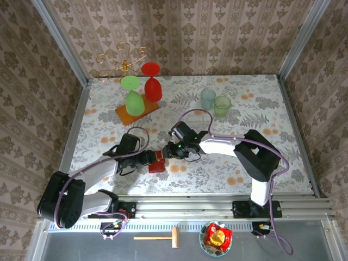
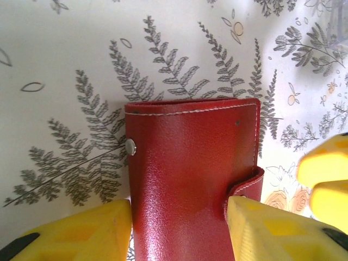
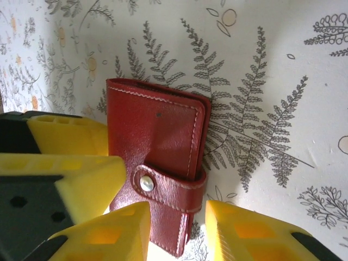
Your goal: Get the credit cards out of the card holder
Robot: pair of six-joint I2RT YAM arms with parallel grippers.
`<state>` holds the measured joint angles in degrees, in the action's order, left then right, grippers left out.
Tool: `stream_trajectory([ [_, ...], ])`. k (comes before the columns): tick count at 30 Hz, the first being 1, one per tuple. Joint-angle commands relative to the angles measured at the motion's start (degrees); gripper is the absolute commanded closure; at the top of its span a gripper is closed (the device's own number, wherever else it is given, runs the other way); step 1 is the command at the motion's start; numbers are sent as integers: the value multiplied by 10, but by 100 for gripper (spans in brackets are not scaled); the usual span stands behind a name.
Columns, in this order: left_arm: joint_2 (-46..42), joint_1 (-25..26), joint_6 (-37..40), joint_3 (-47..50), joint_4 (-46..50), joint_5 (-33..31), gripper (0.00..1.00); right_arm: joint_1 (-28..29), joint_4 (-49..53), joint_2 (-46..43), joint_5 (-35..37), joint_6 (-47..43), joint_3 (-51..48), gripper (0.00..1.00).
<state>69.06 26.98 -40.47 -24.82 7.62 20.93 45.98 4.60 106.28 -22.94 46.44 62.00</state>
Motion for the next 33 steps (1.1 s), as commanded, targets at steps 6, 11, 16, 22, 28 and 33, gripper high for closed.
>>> stream_trajectory([
  [6, 14, 18, 5, -14, -42, 39, 53, -3, -25, 20, -5, 37, -17, 65],
  [11, 28, 39, -24, -1, -80, 52, 54, -3, -14, 7, 7, 37, -40, 65],
  [16, 54, 69, -54, 6, -125, 51, 55, -3, -13, -20, 19, 40, -80, 66],
  [22, 105, 114, -89, -3, -183, 51, 58, -10, -9, -76, 45, 47, -140, 67],
  [28, 175, 162, -121, -37, -242, 53, 60, -37, 2, -127, 54, 45, -188, 68],
  [33, 210, 168, -107, -79, -227, 74, 63, -60, 8, -149, 54, 37, -207, 68],
])
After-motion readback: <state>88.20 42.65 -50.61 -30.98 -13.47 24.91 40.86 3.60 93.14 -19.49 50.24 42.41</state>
